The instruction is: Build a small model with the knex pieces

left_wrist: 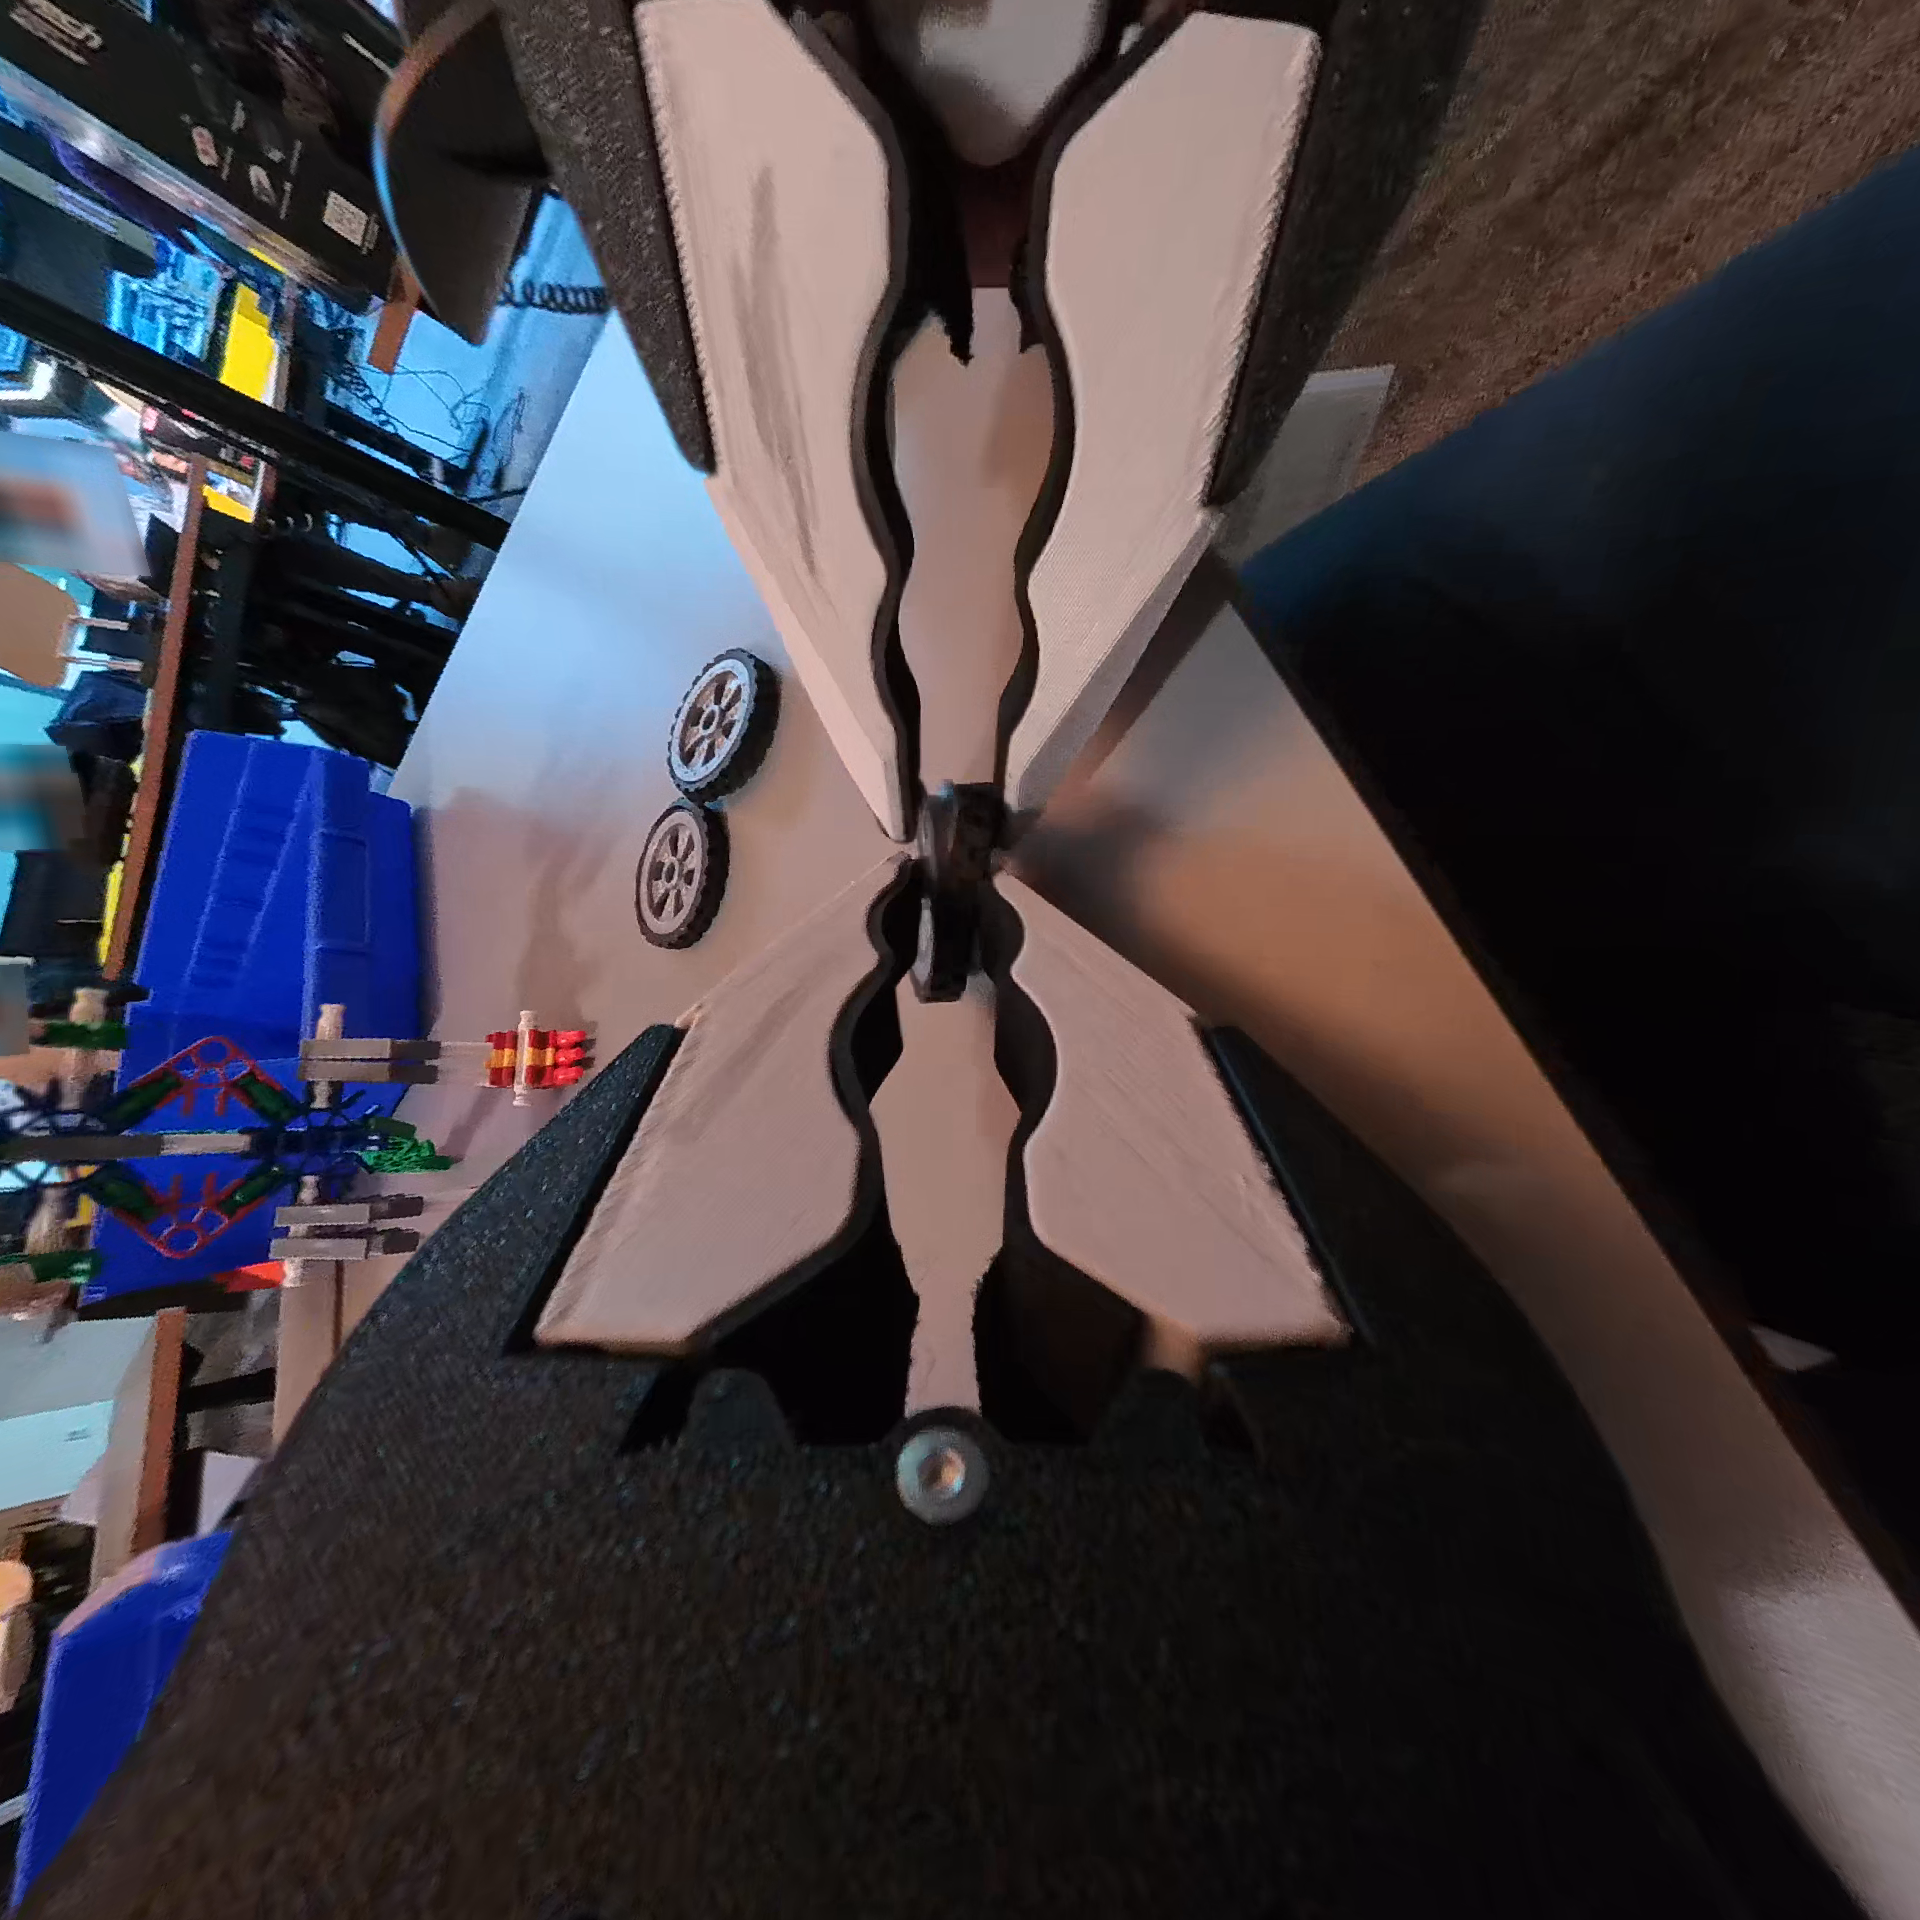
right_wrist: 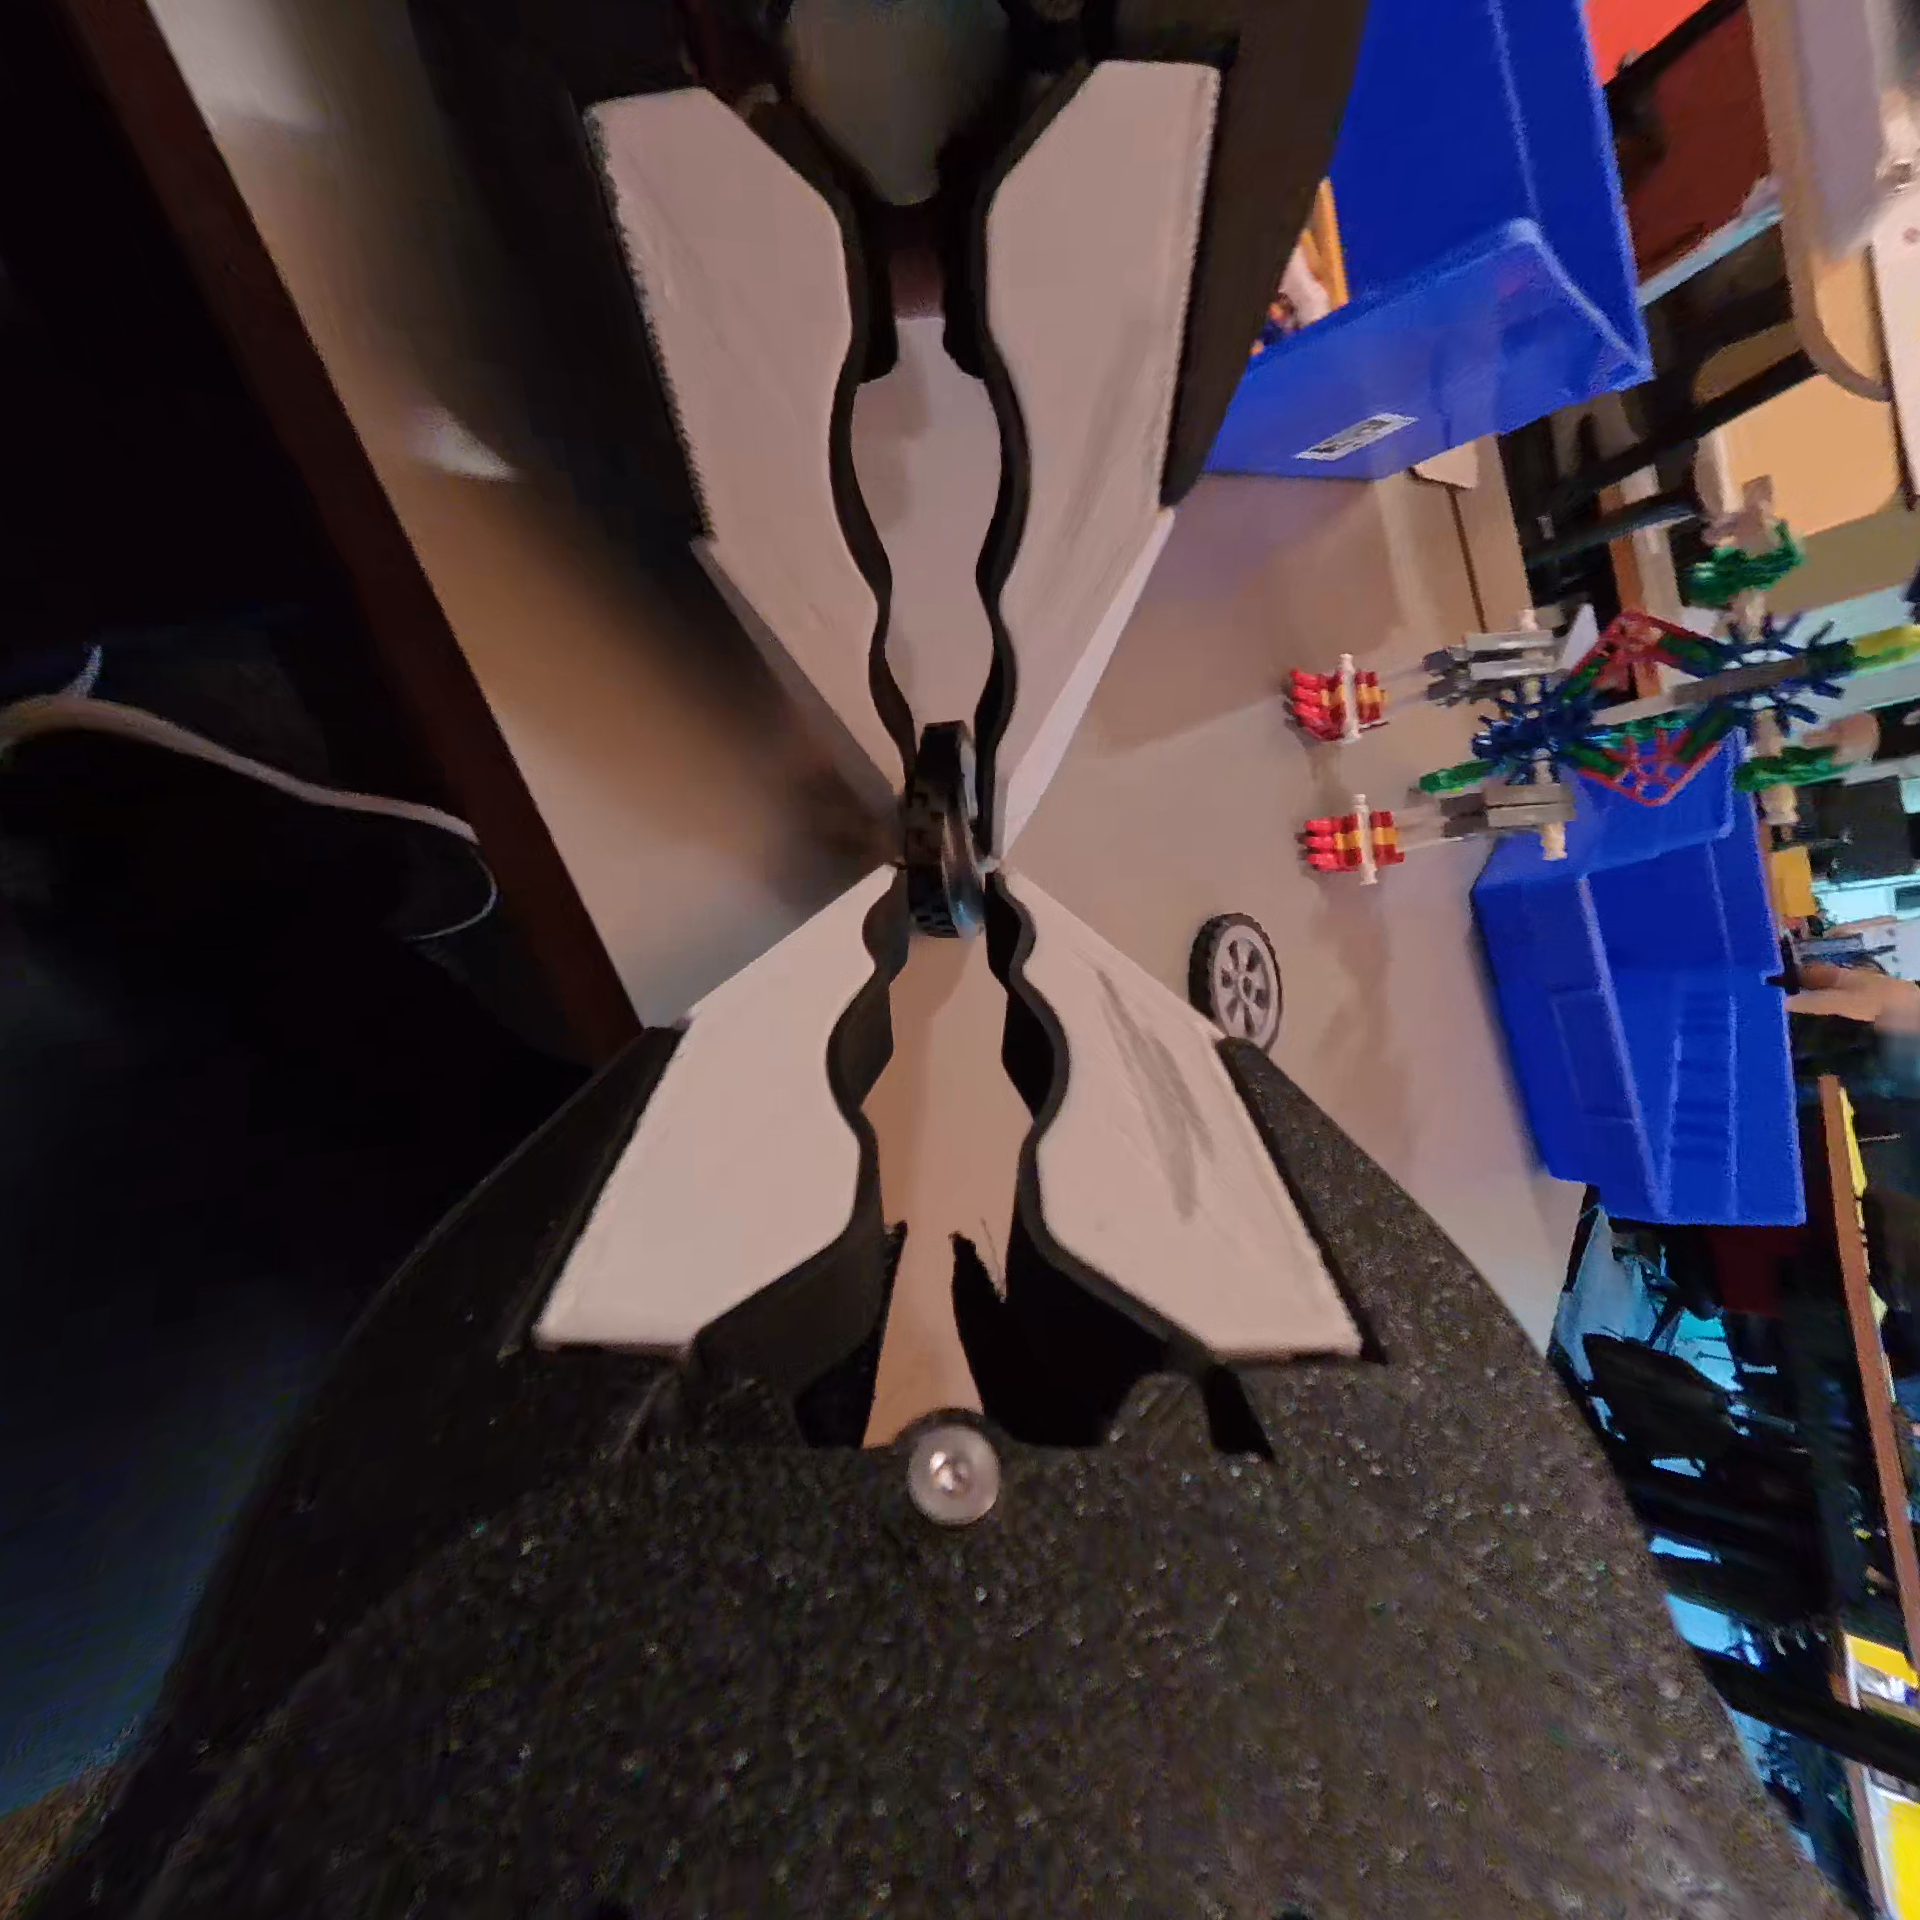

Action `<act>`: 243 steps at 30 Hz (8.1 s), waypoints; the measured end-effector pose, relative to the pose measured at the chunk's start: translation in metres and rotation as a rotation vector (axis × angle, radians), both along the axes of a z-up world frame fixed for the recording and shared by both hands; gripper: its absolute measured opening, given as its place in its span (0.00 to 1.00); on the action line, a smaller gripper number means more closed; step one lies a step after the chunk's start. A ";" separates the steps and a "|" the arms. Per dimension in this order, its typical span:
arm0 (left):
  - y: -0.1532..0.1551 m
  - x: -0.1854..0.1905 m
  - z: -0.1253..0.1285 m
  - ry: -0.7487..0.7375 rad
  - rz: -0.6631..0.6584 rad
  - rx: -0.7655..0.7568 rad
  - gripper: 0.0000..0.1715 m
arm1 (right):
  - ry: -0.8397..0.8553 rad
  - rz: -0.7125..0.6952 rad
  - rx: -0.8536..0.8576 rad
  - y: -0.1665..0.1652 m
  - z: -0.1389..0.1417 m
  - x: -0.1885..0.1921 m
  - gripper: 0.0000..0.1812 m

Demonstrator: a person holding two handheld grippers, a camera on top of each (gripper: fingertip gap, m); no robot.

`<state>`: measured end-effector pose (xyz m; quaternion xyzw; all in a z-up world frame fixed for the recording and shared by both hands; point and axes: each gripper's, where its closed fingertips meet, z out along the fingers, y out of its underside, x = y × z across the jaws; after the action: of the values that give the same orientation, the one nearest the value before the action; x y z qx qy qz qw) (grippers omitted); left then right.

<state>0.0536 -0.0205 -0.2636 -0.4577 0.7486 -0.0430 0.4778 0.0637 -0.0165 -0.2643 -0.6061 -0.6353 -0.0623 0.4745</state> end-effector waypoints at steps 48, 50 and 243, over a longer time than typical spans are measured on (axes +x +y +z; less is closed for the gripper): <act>0.007 -0.015 0.001 -0.021 0.050 -0.033 0.06 | -0.225 0.105 -0.168 0.009 -0.008 -0.016 0.06; 0.007 -0.016 0.000 -0.015 0.053 -0.050 0.06 | -0.243 0.112 -0.181 0.008 -0.008 -0.016 0.06; 0.009 0.011 0.010 -0.275 0.410 -0.989 0.16 | 0.237 -0.134 -0.605 0.007 0.004 0.009 0.03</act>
<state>0.0647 -0.0115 -0.2534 -0.7541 0.4654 -0.3549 0.2978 0.0724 -0.0097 -0.2599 -0.7630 -0.5243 0.1692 0.3382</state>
